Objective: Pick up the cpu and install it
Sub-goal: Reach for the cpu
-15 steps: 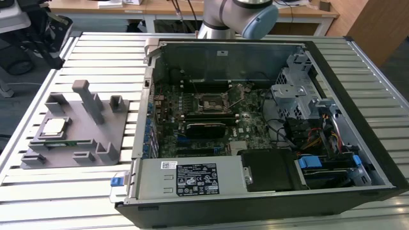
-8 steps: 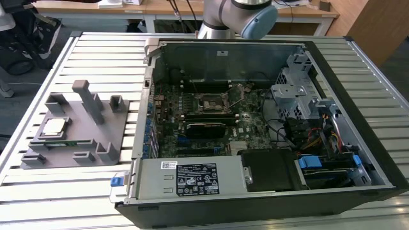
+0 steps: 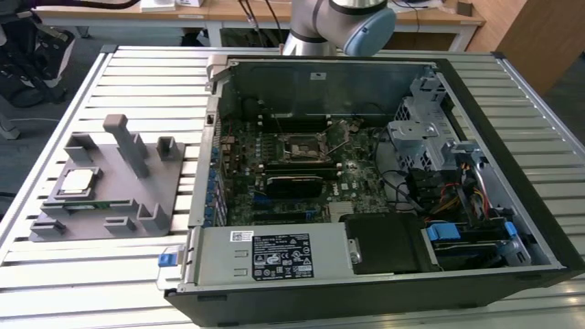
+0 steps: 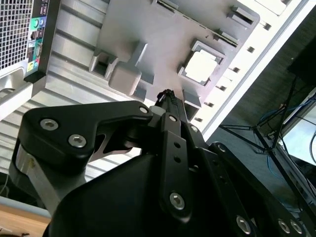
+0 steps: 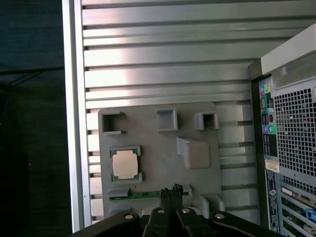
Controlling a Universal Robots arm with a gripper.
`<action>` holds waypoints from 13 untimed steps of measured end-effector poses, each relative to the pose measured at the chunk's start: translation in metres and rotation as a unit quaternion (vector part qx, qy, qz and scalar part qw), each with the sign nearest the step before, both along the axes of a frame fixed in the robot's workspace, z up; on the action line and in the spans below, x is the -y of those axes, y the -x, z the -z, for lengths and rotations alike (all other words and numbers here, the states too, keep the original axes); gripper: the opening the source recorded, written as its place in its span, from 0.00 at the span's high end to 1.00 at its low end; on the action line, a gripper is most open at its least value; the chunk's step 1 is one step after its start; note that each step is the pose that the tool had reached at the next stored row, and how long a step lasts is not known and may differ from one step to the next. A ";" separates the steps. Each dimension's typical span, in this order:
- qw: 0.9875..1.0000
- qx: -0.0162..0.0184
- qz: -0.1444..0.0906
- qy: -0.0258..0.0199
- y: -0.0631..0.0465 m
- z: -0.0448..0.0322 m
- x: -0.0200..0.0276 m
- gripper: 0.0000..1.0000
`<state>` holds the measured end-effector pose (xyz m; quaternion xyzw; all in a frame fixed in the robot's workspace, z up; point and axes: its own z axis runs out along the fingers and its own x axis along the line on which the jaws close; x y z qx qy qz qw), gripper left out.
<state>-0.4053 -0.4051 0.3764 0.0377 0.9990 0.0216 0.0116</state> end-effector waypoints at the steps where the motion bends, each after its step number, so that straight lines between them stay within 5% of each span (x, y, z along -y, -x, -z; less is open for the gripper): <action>1: 1.000 0.000 0.000 0.000 0.002 0.0007 0.0000 0.89; 13: 1.000 0.000 0.000 0.000 0.024 0.0124 0.0010 0.89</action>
